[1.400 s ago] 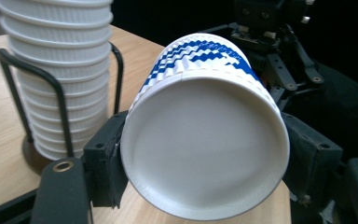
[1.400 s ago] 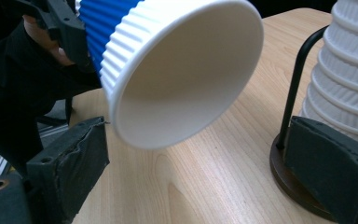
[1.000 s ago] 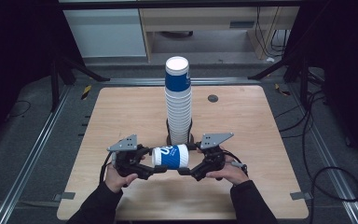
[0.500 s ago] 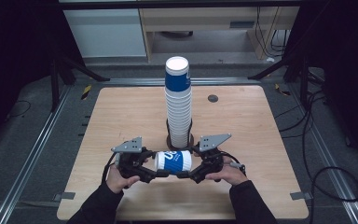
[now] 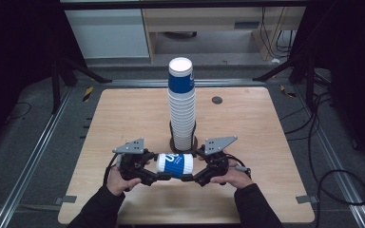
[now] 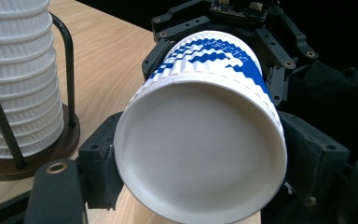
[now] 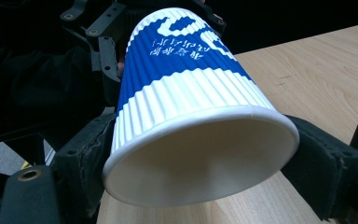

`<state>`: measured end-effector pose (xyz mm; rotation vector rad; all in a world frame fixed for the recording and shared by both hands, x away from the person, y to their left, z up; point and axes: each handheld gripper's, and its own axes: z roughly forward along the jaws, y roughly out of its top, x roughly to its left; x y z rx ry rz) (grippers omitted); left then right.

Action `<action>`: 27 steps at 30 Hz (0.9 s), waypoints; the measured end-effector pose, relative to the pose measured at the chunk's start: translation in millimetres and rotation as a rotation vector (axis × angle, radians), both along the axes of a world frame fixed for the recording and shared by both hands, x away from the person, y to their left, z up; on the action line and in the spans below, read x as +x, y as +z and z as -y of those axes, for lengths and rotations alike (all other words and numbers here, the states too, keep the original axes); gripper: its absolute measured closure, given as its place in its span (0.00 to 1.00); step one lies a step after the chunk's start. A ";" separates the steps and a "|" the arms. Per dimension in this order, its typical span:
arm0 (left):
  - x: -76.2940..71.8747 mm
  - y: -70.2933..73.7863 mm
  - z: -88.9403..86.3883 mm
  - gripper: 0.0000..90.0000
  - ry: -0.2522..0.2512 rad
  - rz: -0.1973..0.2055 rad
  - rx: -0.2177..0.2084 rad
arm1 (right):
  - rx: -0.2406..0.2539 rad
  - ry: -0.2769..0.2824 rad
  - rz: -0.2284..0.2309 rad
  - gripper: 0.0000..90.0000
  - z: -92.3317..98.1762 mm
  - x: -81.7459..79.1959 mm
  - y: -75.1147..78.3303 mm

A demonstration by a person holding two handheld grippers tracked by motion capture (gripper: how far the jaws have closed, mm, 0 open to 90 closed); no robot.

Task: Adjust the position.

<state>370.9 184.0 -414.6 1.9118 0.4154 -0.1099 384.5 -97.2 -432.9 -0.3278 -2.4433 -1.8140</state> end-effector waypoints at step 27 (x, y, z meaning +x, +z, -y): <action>4.8 -7.1 -0.2 0.19 -0.054 -0.025 0.311 | -0.146 0.009 0.038 0.18 -0.7 0.5 -2.3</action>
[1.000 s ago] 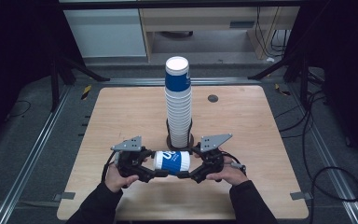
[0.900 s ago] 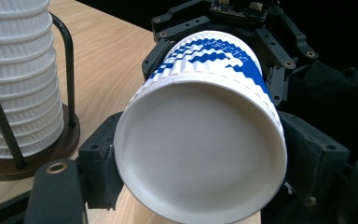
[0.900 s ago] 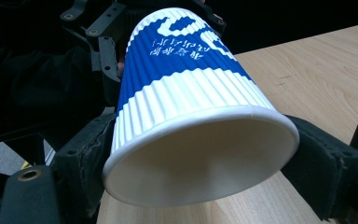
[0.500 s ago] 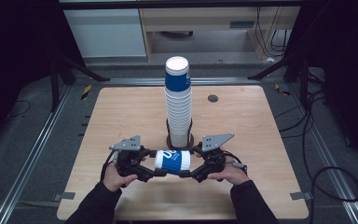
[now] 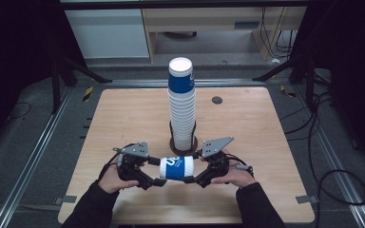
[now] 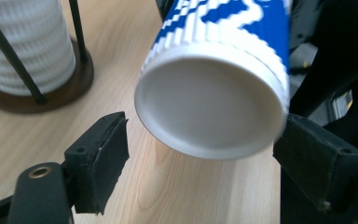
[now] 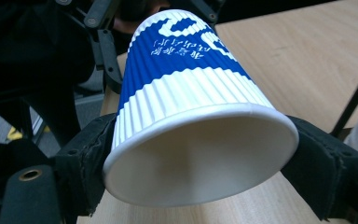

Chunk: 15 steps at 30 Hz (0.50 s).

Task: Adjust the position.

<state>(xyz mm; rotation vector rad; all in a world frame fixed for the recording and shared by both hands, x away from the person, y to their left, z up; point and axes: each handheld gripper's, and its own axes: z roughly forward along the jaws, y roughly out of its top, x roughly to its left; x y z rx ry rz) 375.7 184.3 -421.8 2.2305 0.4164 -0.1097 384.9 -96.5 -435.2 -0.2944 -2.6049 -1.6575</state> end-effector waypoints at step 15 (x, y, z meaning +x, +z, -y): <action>-6.4 -11.0 15.6 0.29 -0.107 -0.018 0.116 | -0.107 0.089 -0.010 0.18 -20.2 -6.4 -13.8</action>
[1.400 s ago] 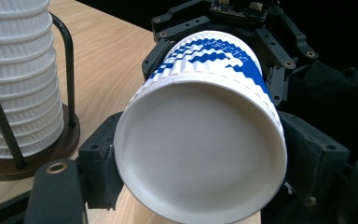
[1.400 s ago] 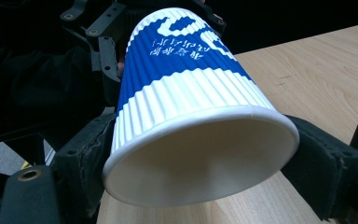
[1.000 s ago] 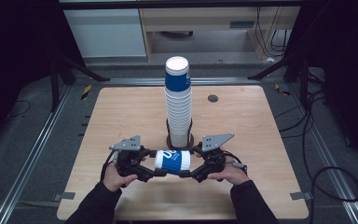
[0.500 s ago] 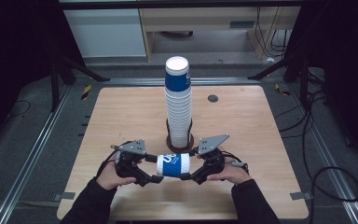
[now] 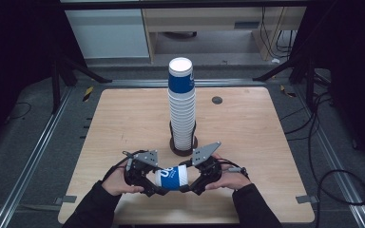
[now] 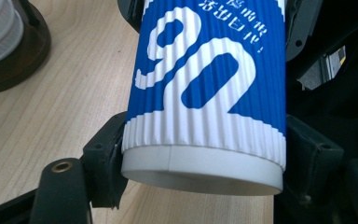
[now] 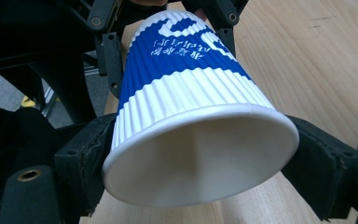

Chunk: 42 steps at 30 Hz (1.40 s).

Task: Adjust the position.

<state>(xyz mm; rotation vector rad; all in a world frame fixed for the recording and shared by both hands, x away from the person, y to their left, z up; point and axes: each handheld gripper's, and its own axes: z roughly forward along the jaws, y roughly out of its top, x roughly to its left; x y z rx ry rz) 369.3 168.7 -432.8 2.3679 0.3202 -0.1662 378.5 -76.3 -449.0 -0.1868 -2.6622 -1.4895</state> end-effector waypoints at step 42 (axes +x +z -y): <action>-0.9 9.5 -11.3 0.31 0.122 0.117 -0.282 | 0.240 -0.170 -0.050 0.08 20.0 11.8 15.5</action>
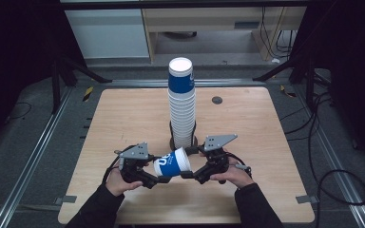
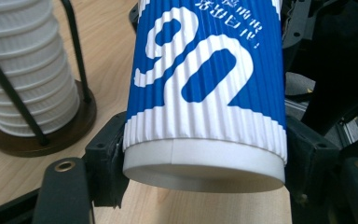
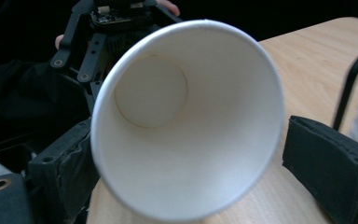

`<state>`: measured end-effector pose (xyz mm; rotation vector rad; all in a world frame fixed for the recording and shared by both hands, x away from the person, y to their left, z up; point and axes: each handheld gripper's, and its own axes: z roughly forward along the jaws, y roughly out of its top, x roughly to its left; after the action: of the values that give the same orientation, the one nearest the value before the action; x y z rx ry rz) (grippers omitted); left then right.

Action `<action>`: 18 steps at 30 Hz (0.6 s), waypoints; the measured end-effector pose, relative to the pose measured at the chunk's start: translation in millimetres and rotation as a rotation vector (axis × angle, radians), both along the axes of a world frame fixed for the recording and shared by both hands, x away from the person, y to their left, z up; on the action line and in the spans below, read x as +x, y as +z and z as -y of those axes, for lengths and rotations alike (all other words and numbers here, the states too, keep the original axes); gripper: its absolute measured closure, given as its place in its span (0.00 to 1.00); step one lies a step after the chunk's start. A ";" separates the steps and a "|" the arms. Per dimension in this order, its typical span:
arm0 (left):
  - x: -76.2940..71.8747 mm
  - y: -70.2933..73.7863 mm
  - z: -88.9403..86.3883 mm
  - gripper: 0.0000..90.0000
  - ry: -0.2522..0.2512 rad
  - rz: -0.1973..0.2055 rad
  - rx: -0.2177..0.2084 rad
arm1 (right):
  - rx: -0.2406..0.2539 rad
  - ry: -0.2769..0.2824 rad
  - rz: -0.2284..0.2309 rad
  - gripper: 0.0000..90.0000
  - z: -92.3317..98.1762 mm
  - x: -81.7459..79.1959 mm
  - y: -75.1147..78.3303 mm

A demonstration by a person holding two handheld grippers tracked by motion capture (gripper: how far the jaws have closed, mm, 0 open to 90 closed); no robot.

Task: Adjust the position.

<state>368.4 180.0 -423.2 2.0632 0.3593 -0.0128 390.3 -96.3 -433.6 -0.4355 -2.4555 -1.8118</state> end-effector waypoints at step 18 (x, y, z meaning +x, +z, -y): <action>0.3 -3.3 5.3 0.29 -0.028 -0.032 0.013 | 0.008 0.073 -0.064 0.16 -4.0 -0.8 -3.0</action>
<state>368.7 174.7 -426.5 2.0829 0.3507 -0.0612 389.5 -92.4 -436.6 -0.3920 -2.3880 -1.7515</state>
